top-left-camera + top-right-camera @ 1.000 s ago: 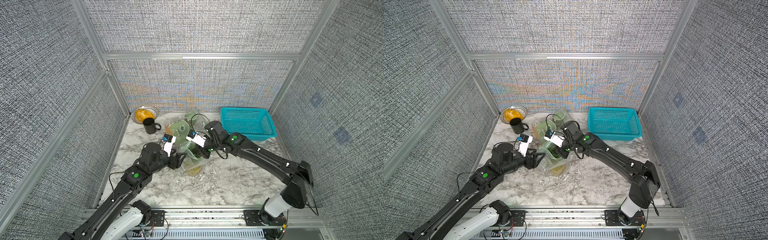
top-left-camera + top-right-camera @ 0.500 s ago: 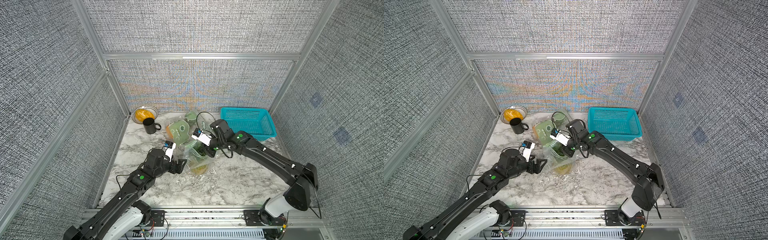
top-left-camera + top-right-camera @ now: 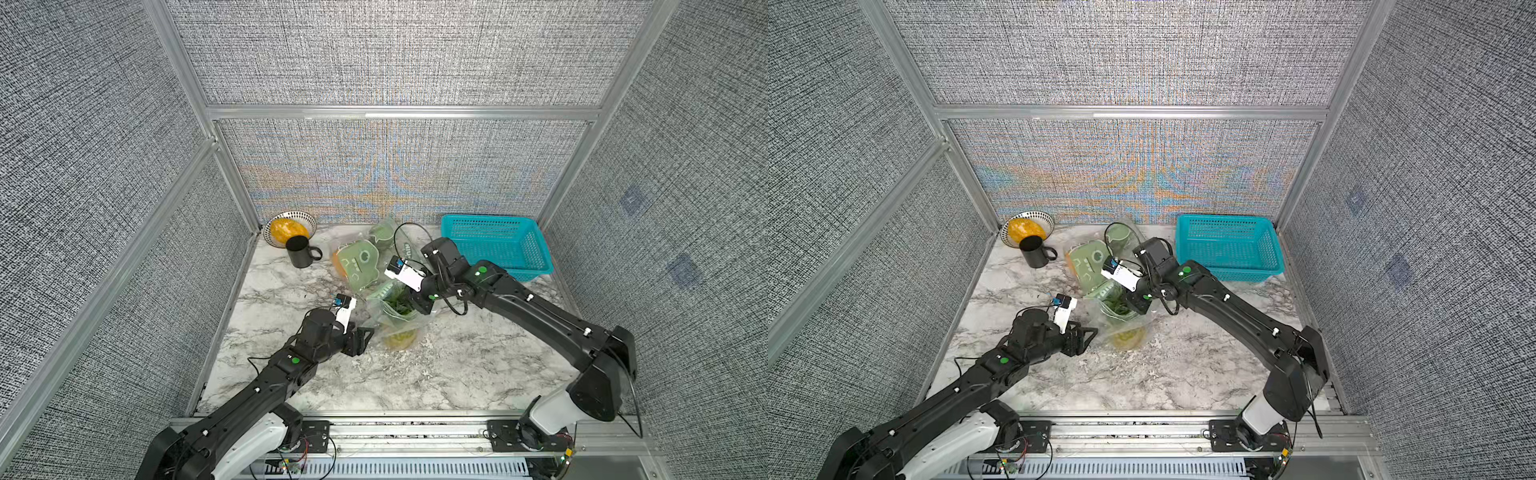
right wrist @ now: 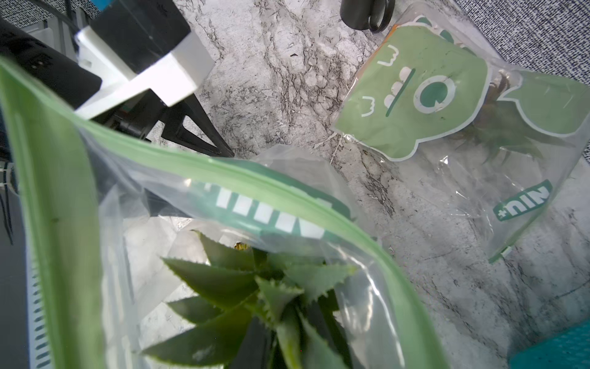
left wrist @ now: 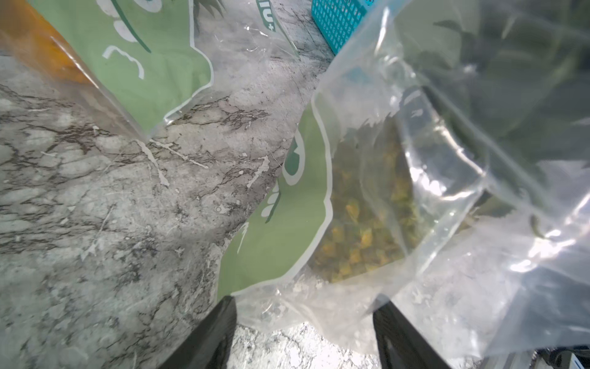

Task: Open the zip-top bag and take out the pineapple
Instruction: Pick up the pineapple from the zipper food storage bag.

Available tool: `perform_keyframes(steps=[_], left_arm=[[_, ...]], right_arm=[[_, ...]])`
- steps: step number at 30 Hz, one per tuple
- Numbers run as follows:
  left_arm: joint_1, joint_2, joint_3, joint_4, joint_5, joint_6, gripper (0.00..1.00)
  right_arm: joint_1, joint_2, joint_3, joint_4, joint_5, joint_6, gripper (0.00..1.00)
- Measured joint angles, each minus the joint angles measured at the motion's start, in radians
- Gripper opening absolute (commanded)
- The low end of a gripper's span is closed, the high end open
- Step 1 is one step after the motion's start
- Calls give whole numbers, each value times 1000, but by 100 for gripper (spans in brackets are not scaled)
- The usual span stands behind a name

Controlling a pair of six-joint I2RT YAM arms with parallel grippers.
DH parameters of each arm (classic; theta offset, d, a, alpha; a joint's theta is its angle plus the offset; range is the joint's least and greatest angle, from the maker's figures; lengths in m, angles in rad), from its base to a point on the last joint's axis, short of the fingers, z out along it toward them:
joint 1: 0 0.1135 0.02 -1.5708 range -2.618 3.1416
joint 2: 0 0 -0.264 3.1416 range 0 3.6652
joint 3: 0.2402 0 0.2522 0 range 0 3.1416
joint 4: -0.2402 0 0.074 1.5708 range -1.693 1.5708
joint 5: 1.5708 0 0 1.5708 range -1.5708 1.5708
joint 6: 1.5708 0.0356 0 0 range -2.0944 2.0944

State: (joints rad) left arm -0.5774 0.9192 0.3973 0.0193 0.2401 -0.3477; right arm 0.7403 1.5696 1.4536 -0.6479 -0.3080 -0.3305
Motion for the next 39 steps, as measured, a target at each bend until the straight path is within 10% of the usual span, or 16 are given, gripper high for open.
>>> perform_keyframes(steps=[5,12,39], left_arm=[[0,55,18,34,24,18,59],[0,130,64,41,49,55,0],[-1,346,258,-110,43,72,0]], right_arm=[[-1,10,10,-4,-14,-10,0],[-1,10,13,-7,-35,-20,0],[-52,-195,-73,97,-170,0,0]])
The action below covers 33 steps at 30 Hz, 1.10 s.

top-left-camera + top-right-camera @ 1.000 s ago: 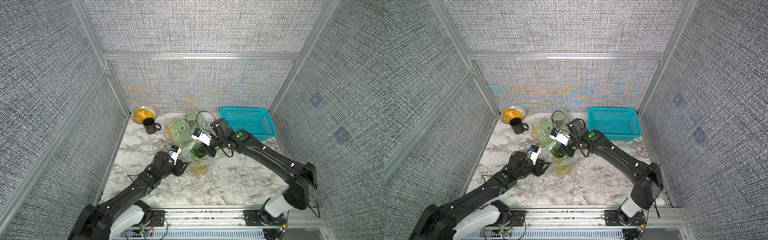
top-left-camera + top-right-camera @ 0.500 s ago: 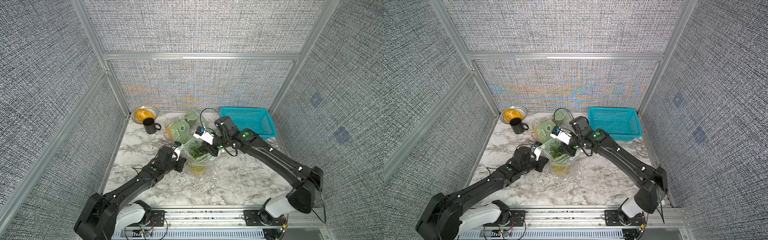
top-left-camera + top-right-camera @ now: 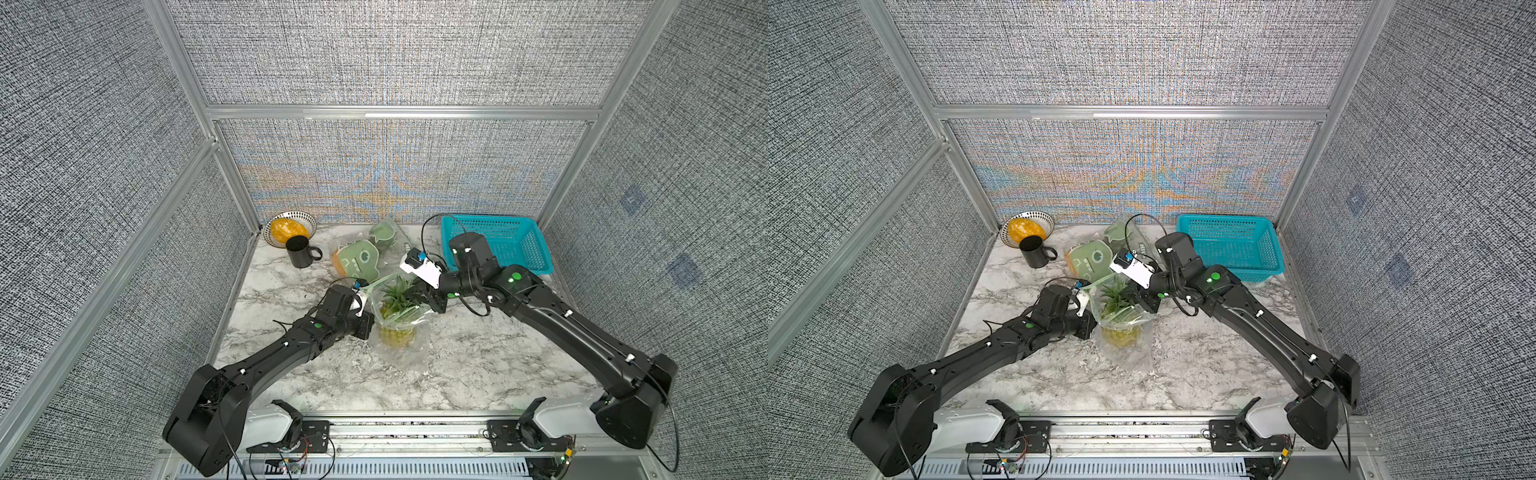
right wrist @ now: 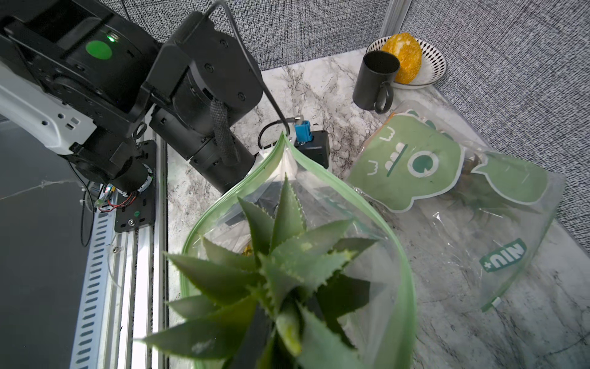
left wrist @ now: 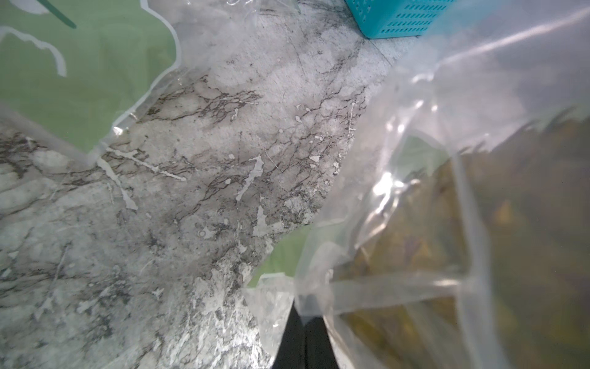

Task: Open the zip-top bag and take out the pineapple
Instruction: Pick up the pineapple from the zipper food storage bag.

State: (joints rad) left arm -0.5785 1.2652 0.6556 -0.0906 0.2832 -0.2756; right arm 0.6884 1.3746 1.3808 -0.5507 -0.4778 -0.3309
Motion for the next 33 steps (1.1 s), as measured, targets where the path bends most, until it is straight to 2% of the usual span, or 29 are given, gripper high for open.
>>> perform_keyframes(steps=[9,19,25,33], left_arm=[[-5,-52,10,-45,33,44,0],[-45,-145,15,-118,32,92,0],[-81,-152,26,-143,9,111,0],[-88,-49,82,-186,-74,97,0]], right_arm=[[-6,-68,-57,134,66,80,0],[-16,-65,-58,180,162,119,0],[-23,-48,-32,180,150,127,0],[-26,-70,14,156,77,126,0]])
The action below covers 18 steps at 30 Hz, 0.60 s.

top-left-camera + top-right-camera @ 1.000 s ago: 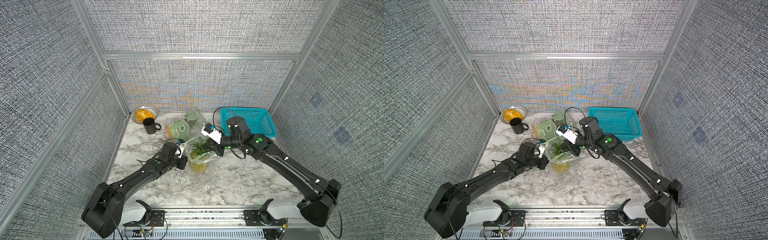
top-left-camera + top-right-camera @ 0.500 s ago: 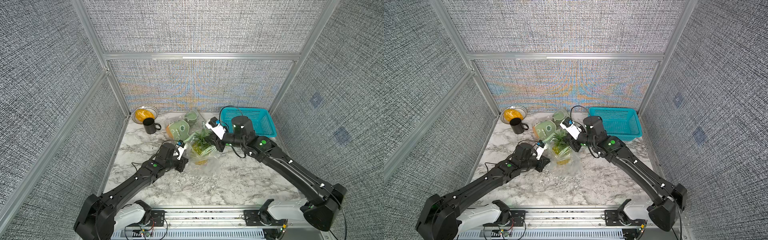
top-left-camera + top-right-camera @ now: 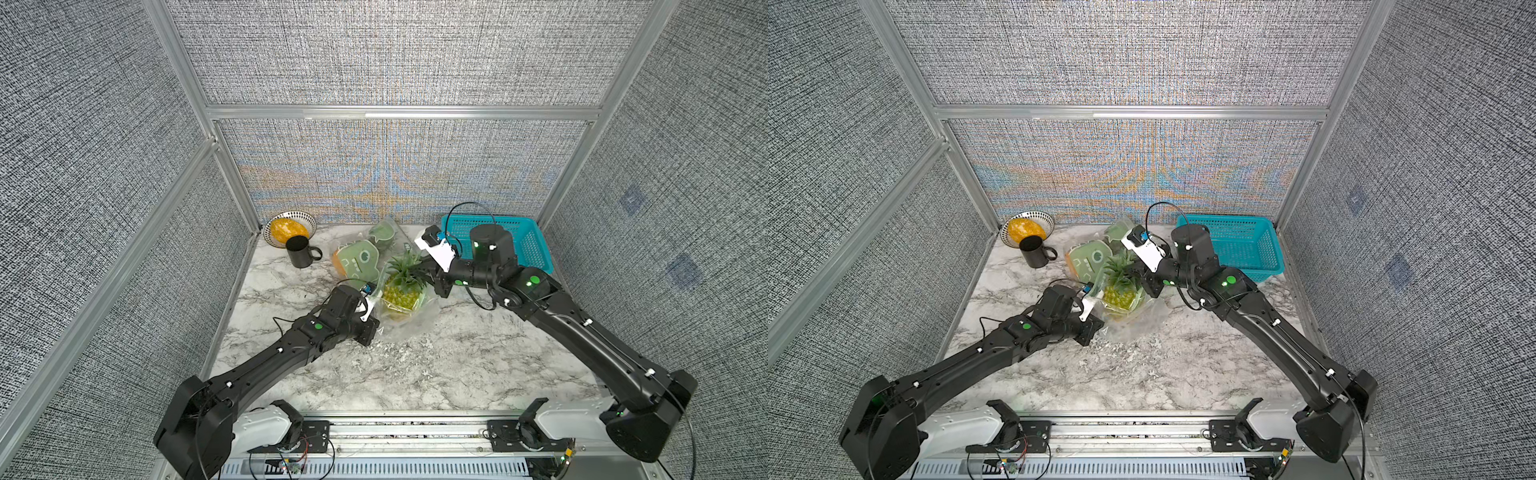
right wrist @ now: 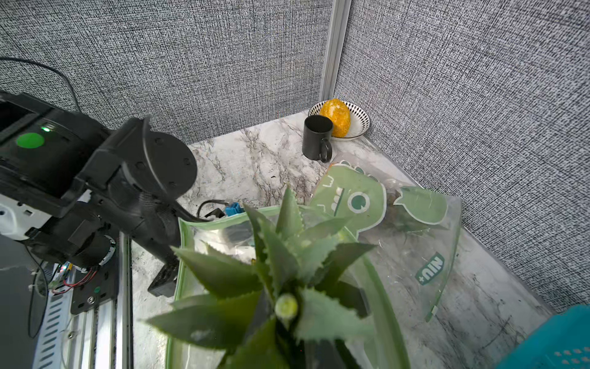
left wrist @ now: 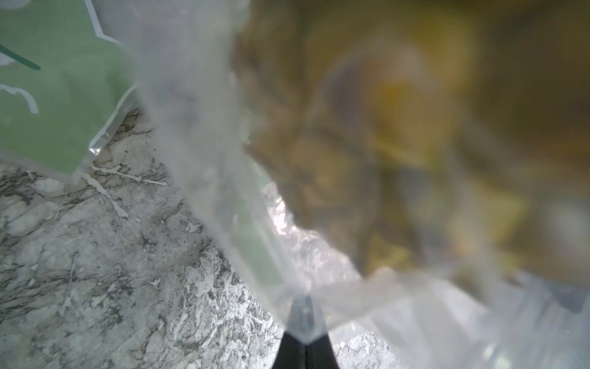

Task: Open the zip-top bag and take out the pineapple
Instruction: Pick up the pineapple from the zipper food storage bag.

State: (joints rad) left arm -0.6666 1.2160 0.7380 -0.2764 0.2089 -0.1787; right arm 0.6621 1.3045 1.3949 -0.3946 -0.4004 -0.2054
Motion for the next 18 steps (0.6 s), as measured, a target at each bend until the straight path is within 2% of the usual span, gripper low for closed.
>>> perform_keyframes(steps=[18], left_arm=[[-19,76,56,-69,-33,-9,0]], right_arm=[[-48,-99,-14,32,-100,61,0]])
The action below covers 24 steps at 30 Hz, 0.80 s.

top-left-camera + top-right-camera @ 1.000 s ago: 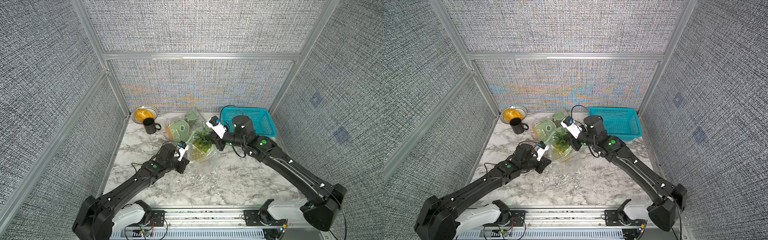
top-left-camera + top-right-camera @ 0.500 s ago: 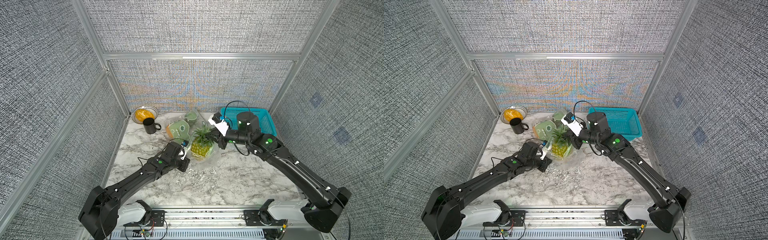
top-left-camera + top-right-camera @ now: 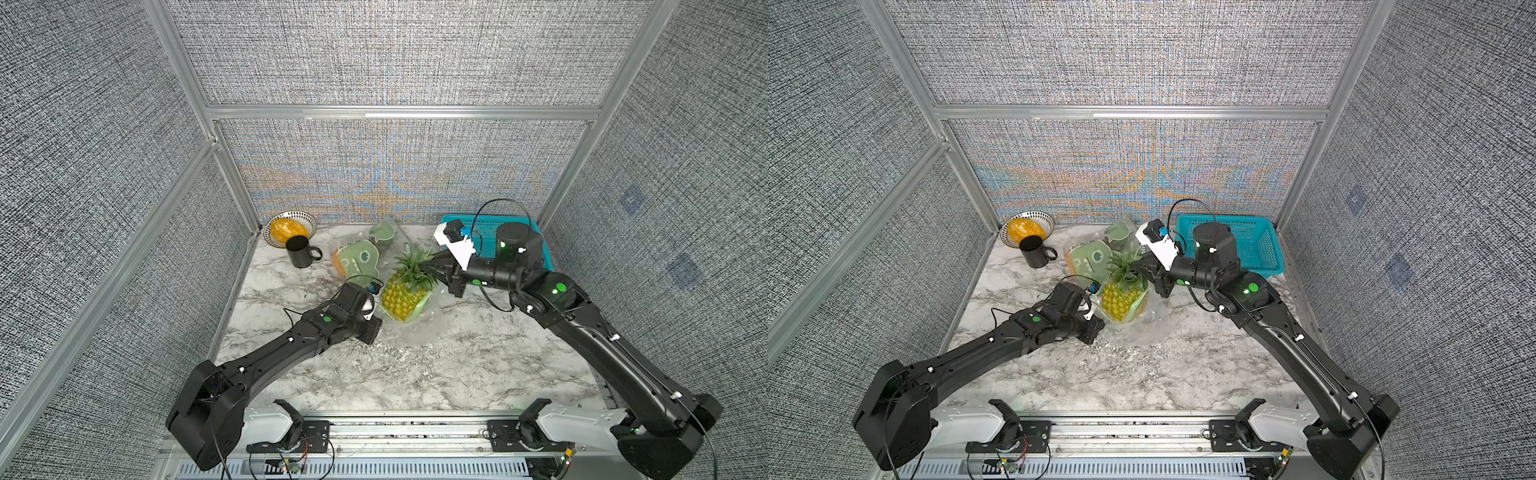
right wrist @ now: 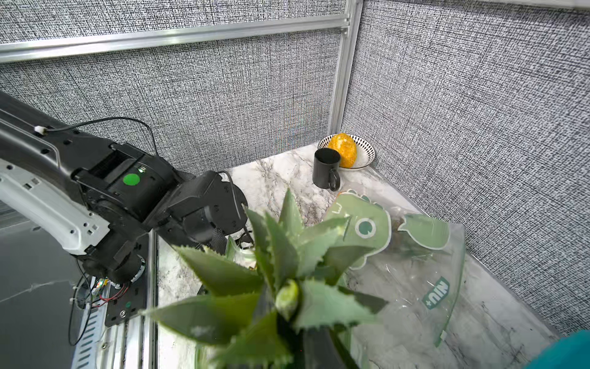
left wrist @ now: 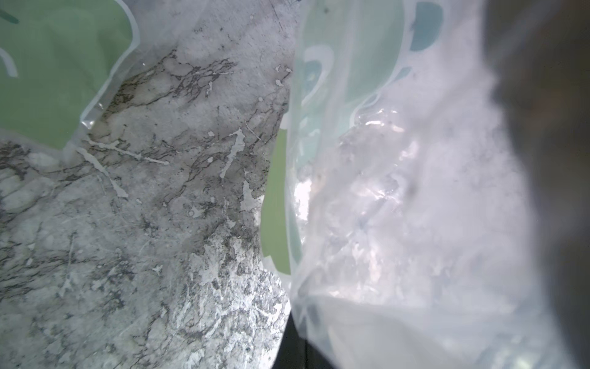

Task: Open the zip-top bag and take out the pineapple
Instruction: Pick up the pineapple from the zipper food storage bag.

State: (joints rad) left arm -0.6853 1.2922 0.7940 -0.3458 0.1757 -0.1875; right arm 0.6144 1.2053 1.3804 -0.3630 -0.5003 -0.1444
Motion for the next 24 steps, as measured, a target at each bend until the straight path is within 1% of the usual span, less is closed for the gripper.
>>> perform_keyframes(steps=[7,14,15,16,17,18,21,23,24], left_arm=[[-5,-5,7,-14,1,3,0],[-13,-19,24,-41,4,5,0],[-13,-19,28,-45,4,6,2],[-13,-20,34,-48,4,5,9],[-14,-22,37,-53,2,5,17],[-14,-26,40,-61,-2,7,27],[-14,-52,50,-94,-11,14,50],[-14,-82,53,-105,-15,16,63],[-14,-97,54,-105,-13,19,67]], right_arm=[[-33,-39,-17,46,-11,35,0],[-59,-45,-21,71,-21,62,0],[-63,-46,-21,76,-26,63,0],[-65,-45,-21,82,-28,65,0],[-67,-44,-18,82,-28,66,0],[-68,-40,-14,80,-27,66,0],[-71,-27,-3,82,-14,64,0],[-71,-20,-2,78,7,57,0],[-71,-15,-2,74,23,53,0]])
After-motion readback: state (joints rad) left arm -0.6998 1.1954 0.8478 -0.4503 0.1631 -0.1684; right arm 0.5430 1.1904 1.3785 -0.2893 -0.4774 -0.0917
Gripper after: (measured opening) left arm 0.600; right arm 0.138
